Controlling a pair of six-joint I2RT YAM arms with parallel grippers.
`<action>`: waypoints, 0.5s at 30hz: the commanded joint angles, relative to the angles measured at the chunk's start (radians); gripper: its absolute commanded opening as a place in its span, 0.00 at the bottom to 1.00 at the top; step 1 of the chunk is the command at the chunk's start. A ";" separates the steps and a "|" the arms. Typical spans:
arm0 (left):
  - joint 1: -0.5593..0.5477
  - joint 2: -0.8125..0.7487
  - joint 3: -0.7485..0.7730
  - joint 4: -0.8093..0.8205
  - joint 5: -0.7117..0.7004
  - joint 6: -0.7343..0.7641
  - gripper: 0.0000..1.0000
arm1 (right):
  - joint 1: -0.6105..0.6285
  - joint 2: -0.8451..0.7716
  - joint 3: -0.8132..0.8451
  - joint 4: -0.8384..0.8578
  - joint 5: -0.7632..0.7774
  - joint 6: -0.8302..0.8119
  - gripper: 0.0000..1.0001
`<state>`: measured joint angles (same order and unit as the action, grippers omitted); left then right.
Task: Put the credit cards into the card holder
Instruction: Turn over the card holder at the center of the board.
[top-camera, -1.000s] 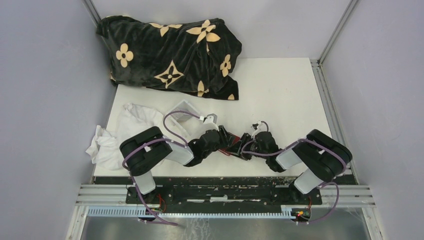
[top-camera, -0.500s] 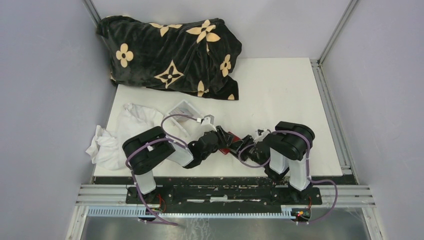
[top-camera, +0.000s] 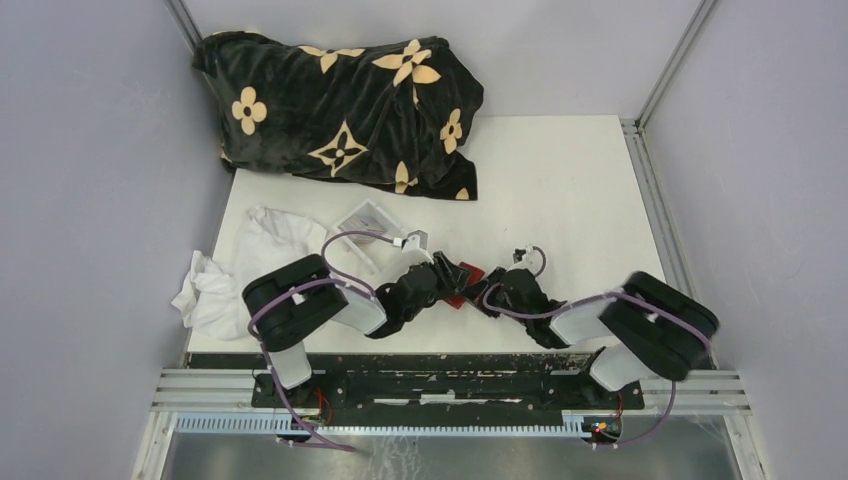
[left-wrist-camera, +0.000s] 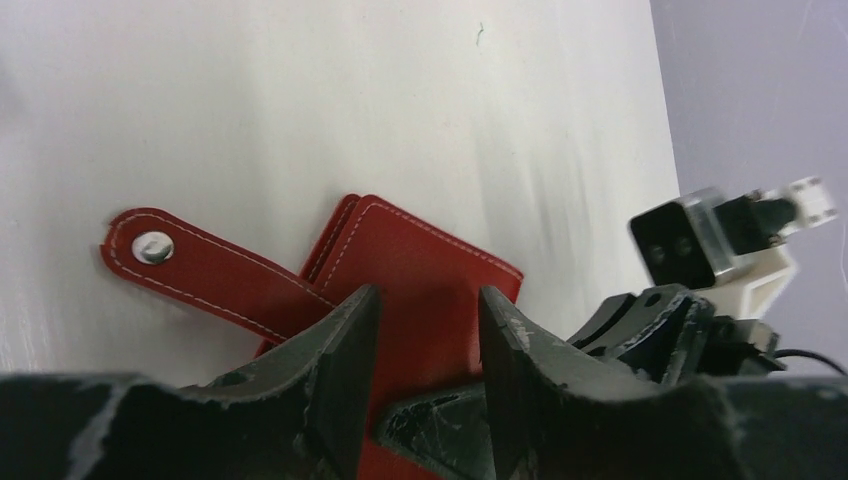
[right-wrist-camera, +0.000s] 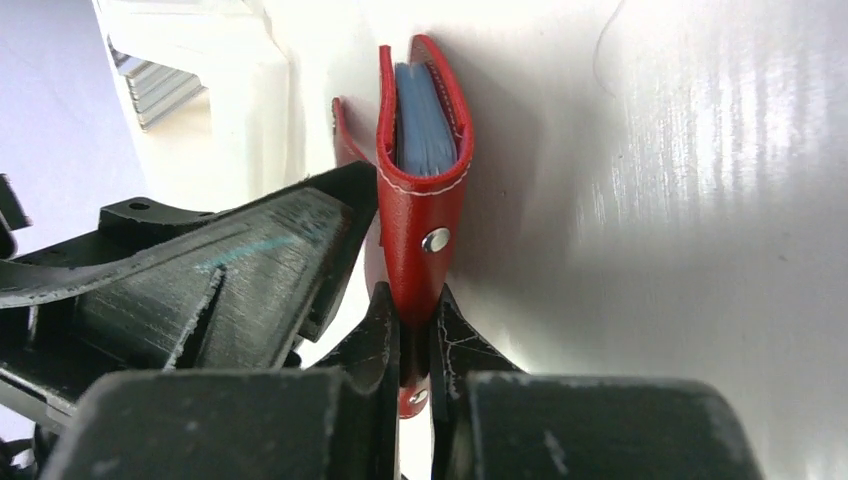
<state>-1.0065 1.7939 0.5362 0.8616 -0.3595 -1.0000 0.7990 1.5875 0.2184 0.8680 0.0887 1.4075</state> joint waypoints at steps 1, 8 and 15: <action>-0.031 -0.056 -0.047 -0.380 0.003 -0.002 0.53 | -0.018 -0.260 0.091 -0.687 0.283 -0.276 0.01; -0.020 -0.306 0.047 -0.599 -0.158 0.109 0.58 | -0.018 -0.557 0.375 -1.219 0.495 -0.657 0.01; -0.016 -0.406 0.005 -0.639 -0.182 0.098 0.58 | -0.004 -0.395 0.675 -1.592 0.549 -0.886 0.01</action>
<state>-1.0267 1.4361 0.5514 0.2779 -0.4854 -0.9398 0.7799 1.1069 0.7776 -0.4412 0.5491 0.7147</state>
